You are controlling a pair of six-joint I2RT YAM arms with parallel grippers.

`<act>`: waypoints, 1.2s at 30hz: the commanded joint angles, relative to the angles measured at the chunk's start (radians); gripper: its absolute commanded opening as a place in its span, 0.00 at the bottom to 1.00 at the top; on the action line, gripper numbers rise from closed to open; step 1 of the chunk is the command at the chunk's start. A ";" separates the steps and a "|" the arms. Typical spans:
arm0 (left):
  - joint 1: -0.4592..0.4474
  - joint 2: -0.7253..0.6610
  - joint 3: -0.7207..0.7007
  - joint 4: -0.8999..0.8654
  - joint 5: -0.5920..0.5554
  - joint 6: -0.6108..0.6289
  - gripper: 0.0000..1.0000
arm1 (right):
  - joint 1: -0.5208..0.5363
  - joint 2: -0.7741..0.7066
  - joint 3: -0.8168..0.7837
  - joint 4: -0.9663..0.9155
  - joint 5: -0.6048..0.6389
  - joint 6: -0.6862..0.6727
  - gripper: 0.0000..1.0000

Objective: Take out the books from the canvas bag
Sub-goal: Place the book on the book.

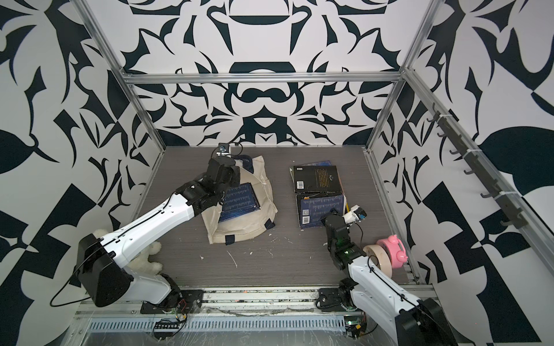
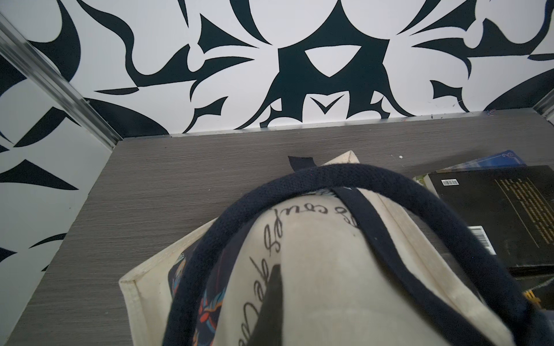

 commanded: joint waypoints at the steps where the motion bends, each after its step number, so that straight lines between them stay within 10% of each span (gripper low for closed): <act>1: 0.006 -0.016 0.032 0.014 0.004 -0.017 0.00 | -0.036 0.056 0.040 -0.022 -0.041 -0.020 0.00; 15: 0.006 -0.022 0.033 0.014 0.009 -0.016 0.00 | -0.163 0.128 0.150 -0.193 -0.266 -0.047 0.01; 25: 0.006 -0.029 0.032 0.014 0.013 -0.014 0.00 | -0.178 0.132 0.186 -0.296 -0.342 -0.050 0.53; 36: 0.006 -0.026 0.035 0.012 0.019 -0.012 0.00 | -0.184 0.212 0.298 -0.374 -0.348 -0.050 0.79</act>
